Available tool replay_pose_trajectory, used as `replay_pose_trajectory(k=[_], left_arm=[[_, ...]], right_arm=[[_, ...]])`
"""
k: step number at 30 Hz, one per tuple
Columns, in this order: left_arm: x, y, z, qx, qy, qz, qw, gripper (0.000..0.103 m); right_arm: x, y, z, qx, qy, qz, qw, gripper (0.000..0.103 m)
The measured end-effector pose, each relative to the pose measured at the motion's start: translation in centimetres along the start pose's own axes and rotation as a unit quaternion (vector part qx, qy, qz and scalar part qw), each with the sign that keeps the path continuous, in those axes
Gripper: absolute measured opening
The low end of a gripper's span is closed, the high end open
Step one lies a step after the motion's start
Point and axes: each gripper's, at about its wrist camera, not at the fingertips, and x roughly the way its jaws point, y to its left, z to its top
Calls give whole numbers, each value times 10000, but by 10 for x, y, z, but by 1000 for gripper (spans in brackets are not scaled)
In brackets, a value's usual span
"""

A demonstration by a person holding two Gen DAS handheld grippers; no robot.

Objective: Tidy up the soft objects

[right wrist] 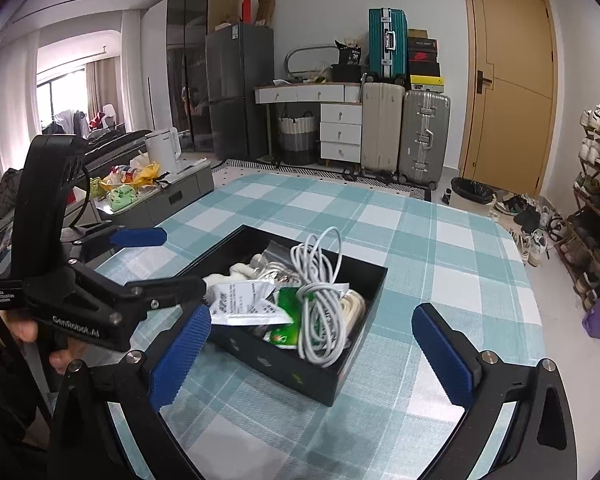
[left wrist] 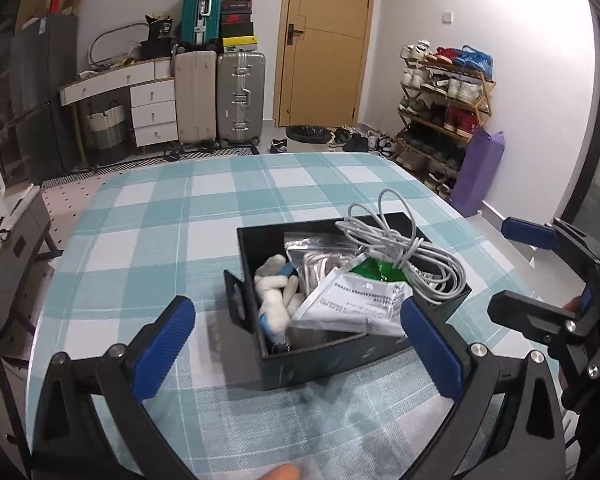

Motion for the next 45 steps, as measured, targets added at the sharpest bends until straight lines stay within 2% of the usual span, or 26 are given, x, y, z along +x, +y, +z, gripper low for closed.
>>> replay_pose_trajectory(k=[7,18,37,45], left_arm=[[-7,2,-21,8,-282,116,9995,103],[-14,6,-29,43,-787,456,9959,103],[-10,7,-40,25,-940,586,9938,103],[-7,6,-39,57,-865,651,9941,103]], right_arm=[[-5,13,-18,17,-260,73,9996,102],[-4,12,-26,180,-650,53,9977,102],[1,9,-40,188,-820,-60,9964,102],[2,12,-43,107,-863,-63,9962,102]])
